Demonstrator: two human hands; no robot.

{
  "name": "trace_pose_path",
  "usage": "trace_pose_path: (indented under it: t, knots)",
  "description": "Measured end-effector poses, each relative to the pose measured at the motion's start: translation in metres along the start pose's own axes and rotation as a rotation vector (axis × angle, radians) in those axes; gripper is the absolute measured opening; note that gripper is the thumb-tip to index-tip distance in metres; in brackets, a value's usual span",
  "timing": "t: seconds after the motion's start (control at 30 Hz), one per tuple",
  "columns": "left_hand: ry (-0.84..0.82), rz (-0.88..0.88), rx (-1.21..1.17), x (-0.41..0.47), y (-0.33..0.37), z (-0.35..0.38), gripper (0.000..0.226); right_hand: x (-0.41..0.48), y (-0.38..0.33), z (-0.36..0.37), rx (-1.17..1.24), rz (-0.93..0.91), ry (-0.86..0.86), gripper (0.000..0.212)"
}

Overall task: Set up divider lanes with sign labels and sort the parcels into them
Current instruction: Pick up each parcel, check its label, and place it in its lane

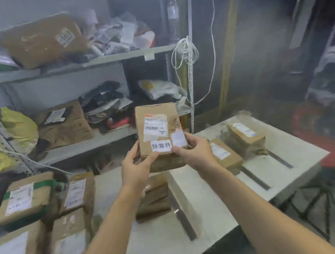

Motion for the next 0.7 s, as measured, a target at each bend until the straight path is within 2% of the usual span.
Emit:
trace_pose_path:
  t: [0.2,0.33,0.43,0.7]
  knots:
    - [-0.067,-0.058,-0.027,-0.054,-0.008,0.132,0.067,0.045,0.008,-0.139,-0.046,0.003,0.056,0.052]
    - [-0.125,-0.043,-0.034,-0.073,-0.012,0.209,0.064,0.076,0.021,-0.213,-0.052,0.006,0.12,0.05]
    - [-0.156,-0.047,-0.026,-0.075,-0.022,0.267,0.063,0.107,0.038,-0.255,-0.032,0.037,0.138,0.041]
    - [-0.185,-0.145,-0.024,-0.037,-0.083,0.409,0.062,0.226,0.088,-0.333,-0.107,0.12,0.137,0.065]
Point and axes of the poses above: each hand's wrist, its own x-axis towards the middle knuckle, its own z-axis out of the palm, y = z × x, the point moved 7 cm from there along x, towards the middle knuckle, and after that the axes turned 14 degrees about y, right-handed, at the moved point
